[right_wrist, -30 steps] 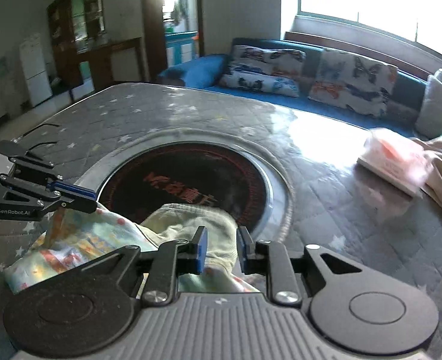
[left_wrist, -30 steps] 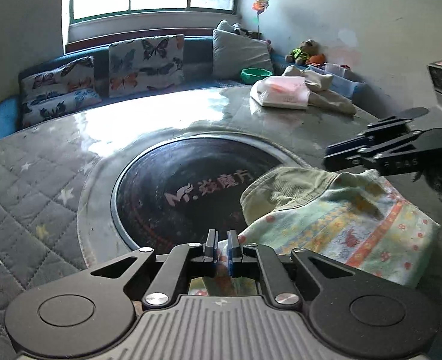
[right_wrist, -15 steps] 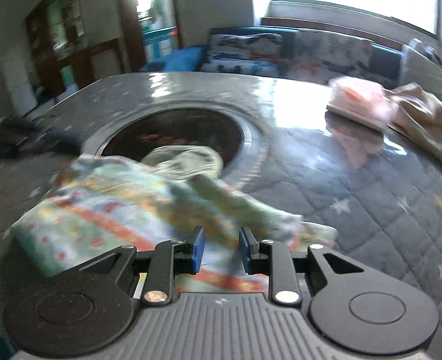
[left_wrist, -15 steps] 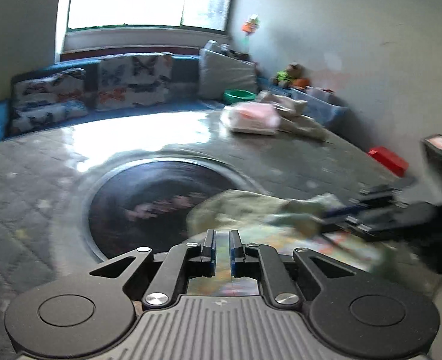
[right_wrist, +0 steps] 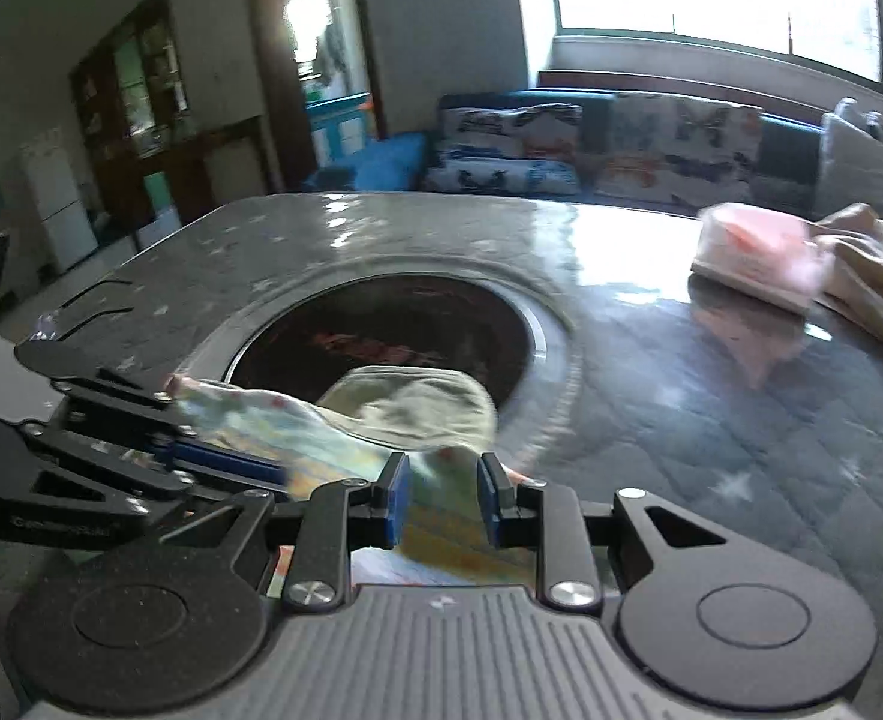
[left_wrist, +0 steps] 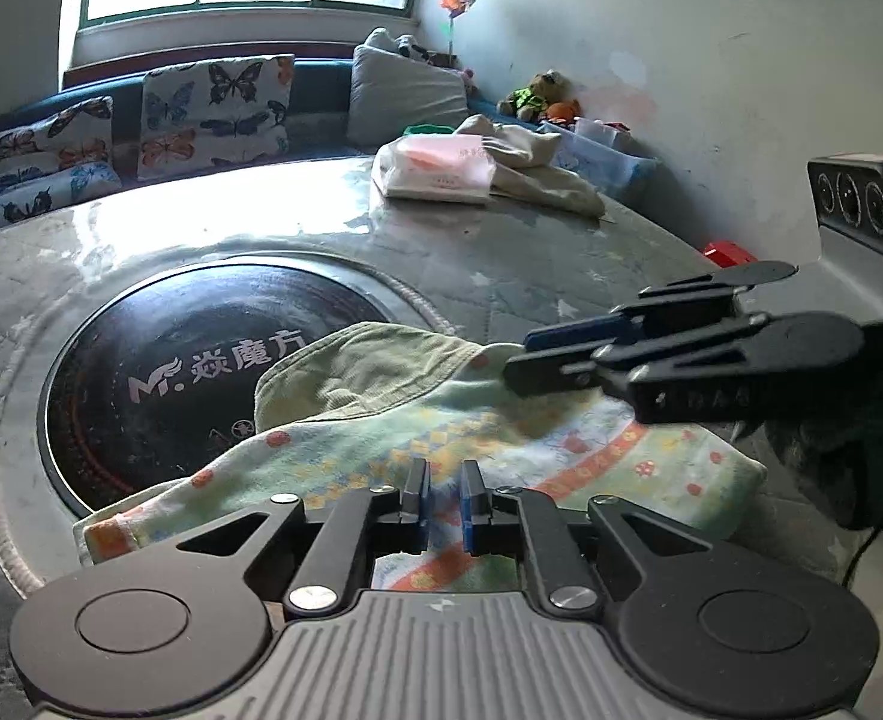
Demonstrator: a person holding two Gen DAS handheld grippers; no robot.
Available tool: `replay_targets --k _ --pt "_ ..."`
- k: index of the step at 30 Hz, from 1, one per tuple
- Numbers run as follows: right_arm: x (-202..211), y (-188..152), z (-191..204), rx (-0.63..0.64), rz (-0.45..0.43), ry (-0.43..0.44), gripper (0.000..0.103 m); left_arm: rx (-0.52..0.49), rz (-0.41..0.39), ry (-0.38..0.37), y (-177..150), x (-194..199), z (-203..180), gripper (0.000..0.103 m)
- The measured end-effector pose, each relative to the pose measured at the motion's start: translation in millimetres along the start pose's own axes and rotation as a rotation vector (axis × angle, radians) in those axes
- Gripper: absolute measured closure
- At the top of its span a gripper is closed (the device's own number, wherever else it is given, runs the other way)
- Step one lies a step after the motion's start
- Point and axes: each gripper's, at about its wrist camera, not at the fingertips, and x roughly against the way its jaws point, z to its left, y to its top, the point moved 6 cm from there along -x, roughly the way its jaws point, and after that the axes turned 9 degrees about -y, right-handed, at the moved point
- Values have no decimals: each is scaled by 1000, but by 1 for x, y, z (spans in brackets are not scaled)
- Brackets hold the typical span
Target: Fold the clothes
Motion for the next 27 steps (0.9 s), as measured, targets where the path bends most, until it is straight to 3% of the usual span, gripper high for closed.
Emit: replay_targets --k 4,13,16,19,23,27 --pt "-9 5 8 8 -1 16 79 30 -6 10 1 0 9 79" --pt "-3 10 31 42 -22 87 78 126 -35 105 -2 14 53 80" --pt "3 10 39 57 -32 117 69 163 -40 132 -5 16 68 79" --pt "8 7 53 89 -33 153 67 192 -45 151 -7 21 77 78" --pt "16 0 72 149 -31 184 67 184 -68 163 -7 39 73 79" --pt "26 -8 87 187 -33 206 66 128 -93 115 -8 58 43 79"
